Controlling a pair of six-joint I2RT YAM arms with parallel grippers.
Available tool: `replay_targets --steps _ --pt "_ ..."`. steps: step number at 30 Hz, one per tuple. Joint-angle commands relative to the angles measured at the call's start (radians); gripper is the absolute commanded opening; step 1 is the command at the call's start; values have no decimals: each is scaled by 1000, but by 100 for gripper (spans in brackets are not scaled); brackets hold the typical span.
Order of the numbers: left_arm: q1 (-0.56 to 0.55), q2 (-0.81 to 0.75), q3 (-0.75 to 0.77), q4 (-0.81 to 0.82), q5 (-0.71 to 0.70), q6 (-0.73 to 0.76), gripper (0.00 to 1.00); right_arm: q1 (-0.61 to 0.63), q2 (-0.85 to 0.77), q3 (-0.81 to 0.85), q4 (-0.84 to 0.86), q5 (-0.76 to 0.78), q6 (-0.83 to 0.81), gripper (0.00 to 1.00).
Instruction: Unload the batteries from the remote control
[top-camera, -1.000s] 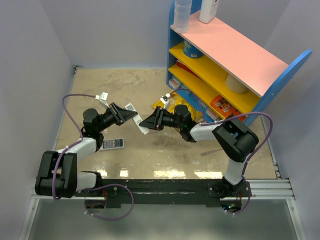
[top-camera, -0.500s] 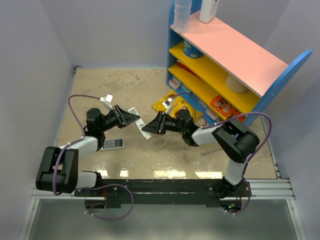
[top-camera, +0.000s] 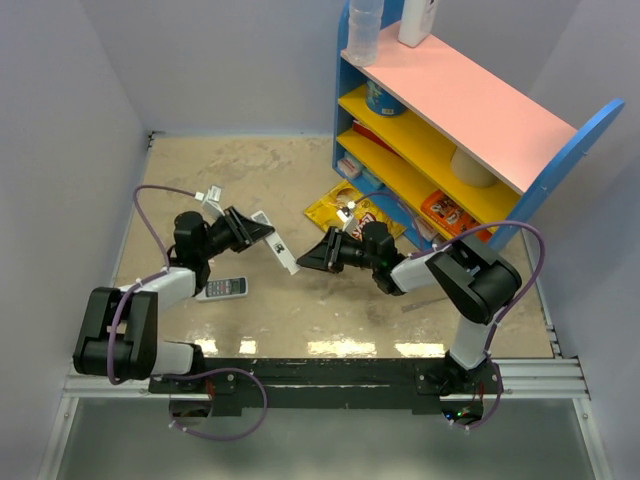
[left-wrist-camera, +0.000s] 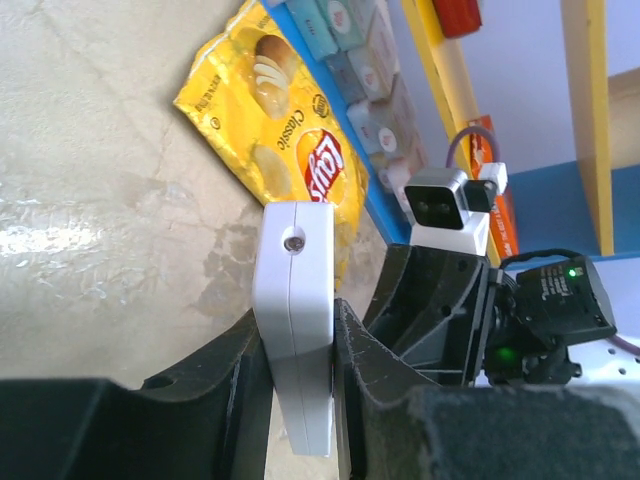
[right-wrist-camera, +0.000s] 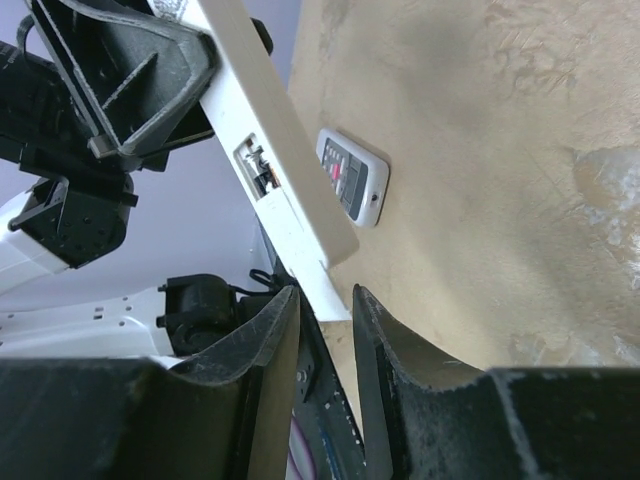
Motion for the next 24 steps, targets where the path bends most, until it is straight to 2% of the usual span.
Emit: replay_targets --steps 1,3,5,7,18,21,24 --pt "6 20 37 28 -46 62 0 -13 6 -1 18 -13 -19 33" --pt "4 23 36 32 -43 60 0 -13 9 5 26 -27 -28 36" --pt "4 22 36 28 -46 60 0 -12 7 11 26 -33 -31 48" --pt "4 17 42 5 -60 70 0 -14 1 14 9 -27 -47 55" --pt "-17 112 100 -84 -80 126 0 -12 -66 11 -106 10 -126 55" --pt "-34 156 131 -113 -71 143 8 -12 -104 16 -172 31 -172 56" --pt "-48 181 135 -109 -74 140 23 -14 -149 31 -270 68 -227 58"
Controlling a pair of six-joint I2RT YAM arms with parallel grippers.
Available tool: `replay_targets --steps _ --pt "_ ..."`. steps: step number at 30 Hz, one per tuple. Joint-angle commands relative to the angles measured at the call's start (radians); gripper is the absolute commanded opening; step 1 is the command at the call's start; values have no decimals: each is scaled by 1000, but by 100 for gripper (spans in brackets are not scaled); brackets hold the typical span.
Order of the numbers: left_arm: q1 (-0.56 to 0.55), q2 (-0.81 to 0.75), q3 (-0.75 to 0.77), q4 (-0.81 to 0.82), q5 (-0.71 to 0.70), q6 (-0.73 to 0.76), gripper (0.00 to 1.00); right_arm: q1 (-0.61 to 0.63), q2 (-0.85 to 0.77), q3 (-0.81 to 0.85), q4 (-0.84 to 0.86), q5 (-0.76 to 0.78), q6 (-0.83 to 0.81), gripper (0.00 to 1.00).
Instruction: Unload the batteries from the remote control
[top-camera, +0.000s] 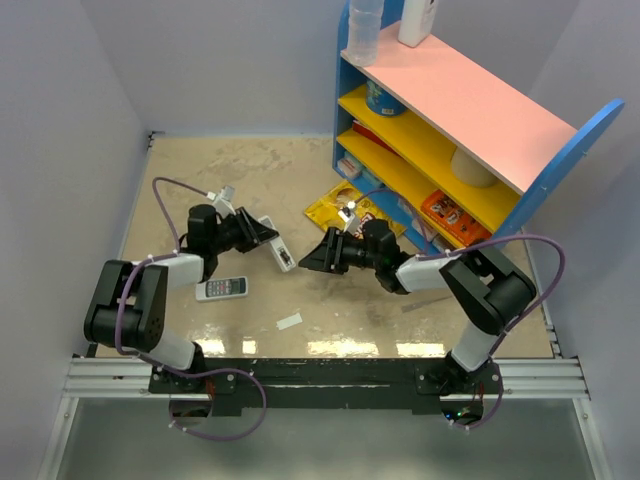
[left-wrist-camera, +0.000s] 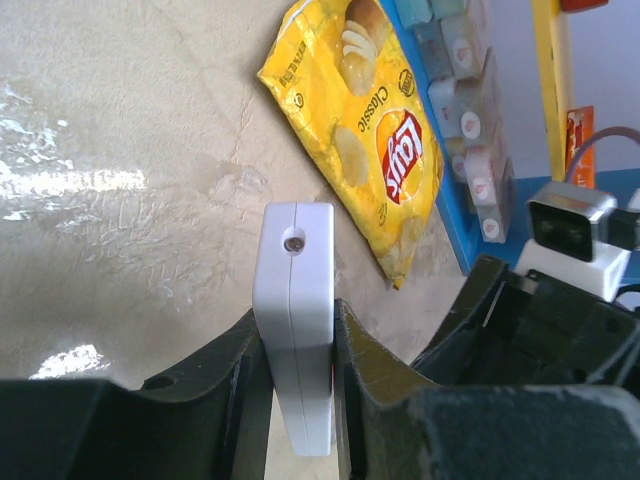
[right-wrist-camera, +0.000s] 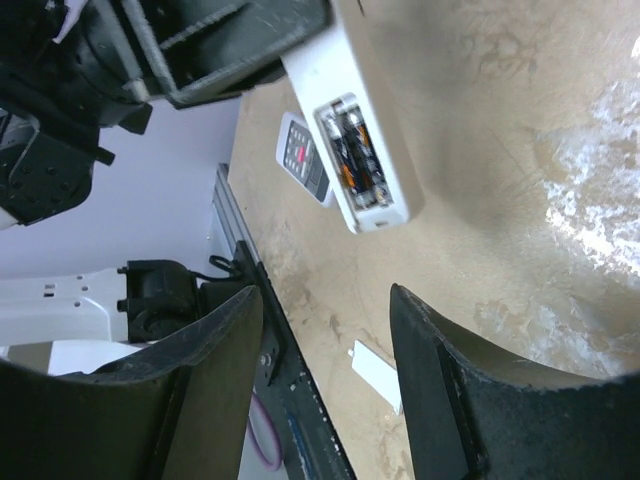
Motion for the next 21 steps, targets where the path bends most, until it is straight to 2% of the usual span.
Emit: replay_targets --steps 1,4,14,17,20,21 --pt "-25 30 47 11 -1 38 30 -6 -89 33 -112 65 -111 58" --pt "-28 67 64 -12 -3 33 37 -6 -124 39 -163 87 -140 58" --pt "-28 108 96 -90 -43 47 49 -6 -186 55 -254 122 -188 58" --pt "-28 81 134 -188 -108 79 56 -6 -201 58 -275 131 -200 59" --pt "-28 59 207 -382 -248 87 63 -6 -213 61 -294 139 -215 59" --pt "-28 58 228 -494 -332 84 66 -6 -215 62 -297 140 -218 59"
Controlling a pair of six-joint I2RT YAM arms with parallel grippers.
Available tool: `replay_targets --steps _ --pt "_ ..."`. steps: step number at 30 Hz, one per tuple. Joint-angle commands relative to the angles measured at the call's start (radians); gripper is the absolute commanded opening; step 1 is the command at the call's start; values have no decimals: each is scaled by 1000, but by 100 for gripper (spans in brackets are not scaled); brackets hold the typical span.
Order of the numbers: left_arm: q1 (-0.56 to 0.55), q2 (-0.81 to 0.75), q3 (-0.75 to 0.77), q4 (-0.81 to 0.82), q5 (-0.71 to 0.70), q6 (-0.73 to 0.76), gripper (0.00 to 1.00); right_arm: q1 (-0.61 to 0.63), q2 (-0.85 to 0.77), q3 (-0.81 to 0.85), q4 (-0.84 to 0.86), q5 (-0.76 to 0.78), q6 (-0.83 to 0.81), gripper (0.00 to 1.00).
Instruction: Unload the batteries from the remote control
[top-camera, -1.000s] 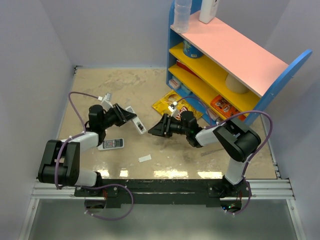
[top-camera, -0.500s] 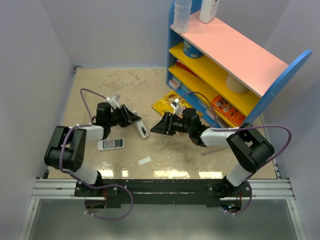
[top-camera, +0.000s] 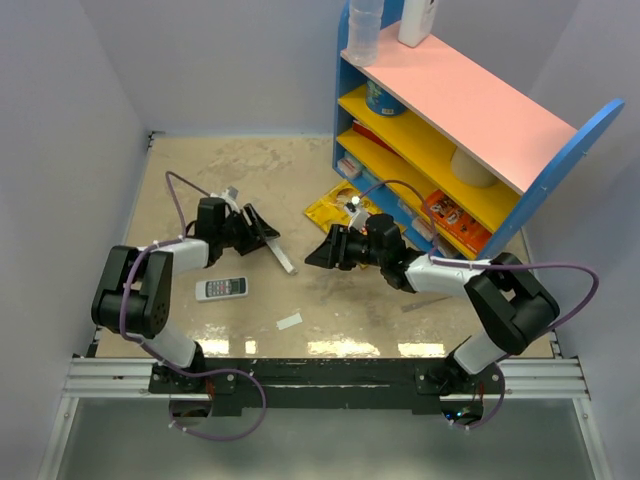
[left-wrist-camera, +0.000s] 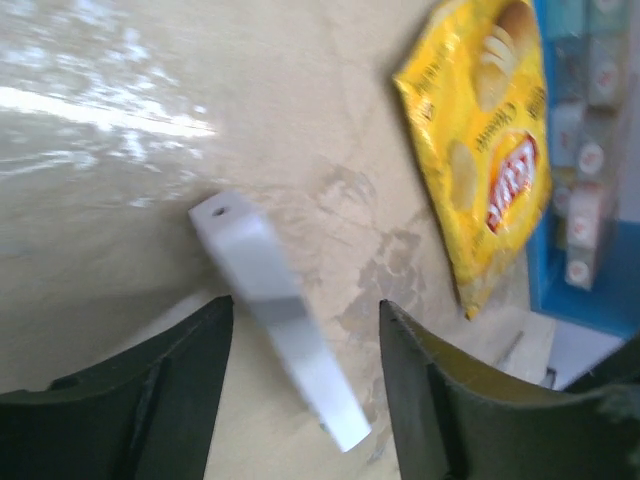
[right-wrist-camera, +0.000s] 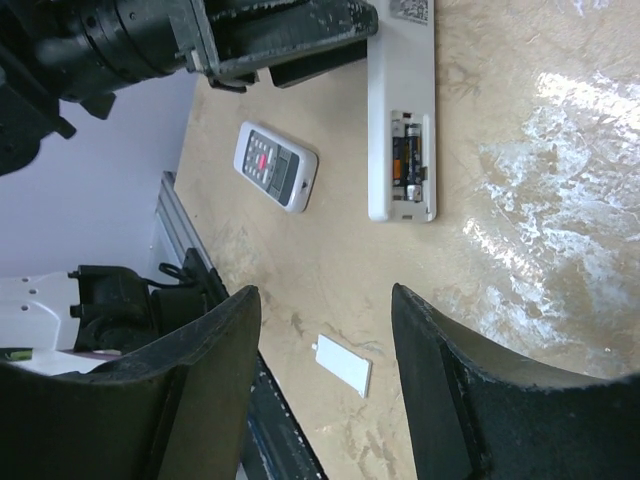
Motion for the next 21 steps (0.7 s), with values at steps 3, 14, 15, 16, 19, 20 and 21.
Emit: replay_targets --steps 3,14,15,16,19,20,21 --pt "-3 -58 154 -404 -312 11 69 -3 -51 38 -29 36 -44 59" --pt "7 -219 188 -743 -594 -216 65 -3 -35 55 -29 48 -84 59" --pt "7 -230 182 -754 -597 -227 65 -1 -4 86 -27 42 -93 58" --pt "8 -256 170 -763 -602 -235 65 -1 13 106 -27 28 -105 58" --pt "20 -305 153 -812 -645 -259 65 9 83 201 -96 60 -199 59" --pt "28 -318 151 -832 -651 -258 65 23 100 230 -127 115 -263 60" --pt "49 -328 148 -838 -650 -252 65 34 142 289 -156 143 -292 60"
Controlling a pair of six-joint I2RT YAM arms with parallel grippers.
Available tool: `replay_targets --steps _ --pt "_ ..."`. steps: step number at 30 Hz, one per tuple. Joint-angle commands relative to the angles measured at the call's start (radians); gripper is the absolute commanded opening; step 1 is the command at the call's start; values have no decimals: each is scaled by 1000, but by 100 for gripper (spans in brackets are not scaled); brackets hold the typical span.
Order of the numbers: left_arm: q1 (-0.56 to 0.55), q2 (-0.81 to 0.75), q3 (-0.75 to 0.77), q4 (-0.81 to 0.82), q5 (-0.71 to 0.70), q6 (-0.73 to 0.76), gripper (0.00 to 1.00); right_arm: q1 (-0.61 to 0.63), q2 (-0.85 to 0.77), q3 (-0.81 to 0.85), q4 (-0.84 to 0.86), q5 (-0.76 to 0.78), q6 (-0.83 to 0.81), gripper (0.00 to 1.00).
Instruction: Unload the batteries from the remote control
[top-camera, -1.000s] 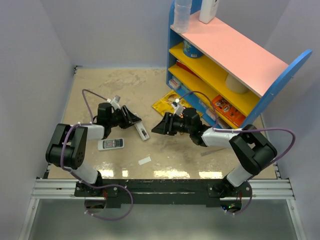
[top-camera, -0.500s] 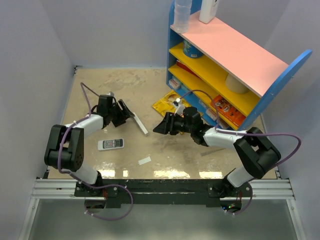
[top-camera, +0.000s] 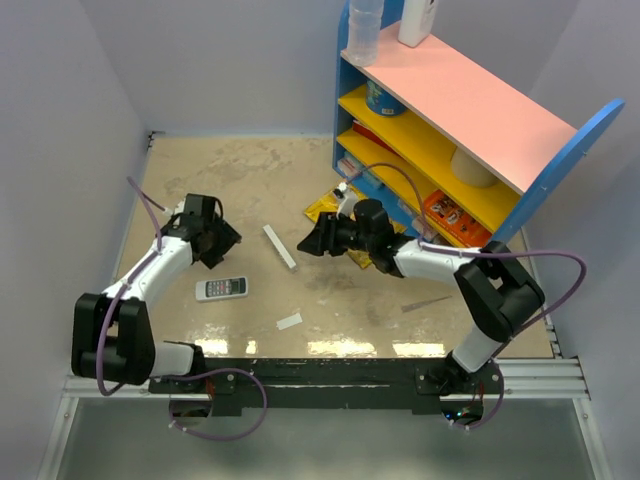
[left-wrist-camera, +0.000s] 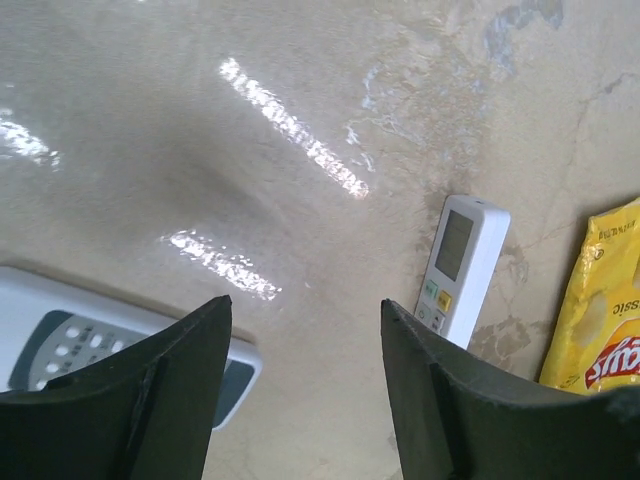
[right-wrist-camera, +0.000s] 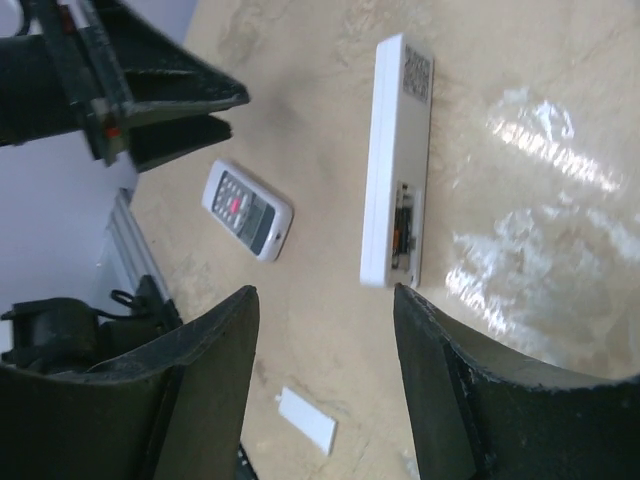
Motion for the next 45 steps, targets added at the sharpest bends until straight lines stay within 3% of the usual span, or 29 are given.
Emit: replay_targets --steps 1,12,18,22,27,30,33,39,45 --pt "55 -85 -11 -99 -67 -37 65 37 99 185 -140 137 -197 60" --pt "162 -123 -28 -154 -18 17 65 165 307 423 -299 315 -351 58" --pt "187 -122 -49 -137 -9 38 63 205 344 452 -339 392 -376 47" --pt "197 -115 -69 -115 -24 37 63 270 343 463 -368 535 -383 34" --pt "207 -91 -77 -112 -23 32 63 358 363 503 -435 723 -385 27" --pt "210 -88 -71 -126 -38 20 63 404 386 537 -484 832 -391 27" --pt "213 -80 -57 -152 -41 11 63 442 410 580 -532 925 -394 35" --pt "214 -72 -42 -180 -27 -8 66 479 416 578 -527 946 -388 41" --pt "220 -65 -62 -183 -18 -57 66 490 387 541 -483 952 -393 33"
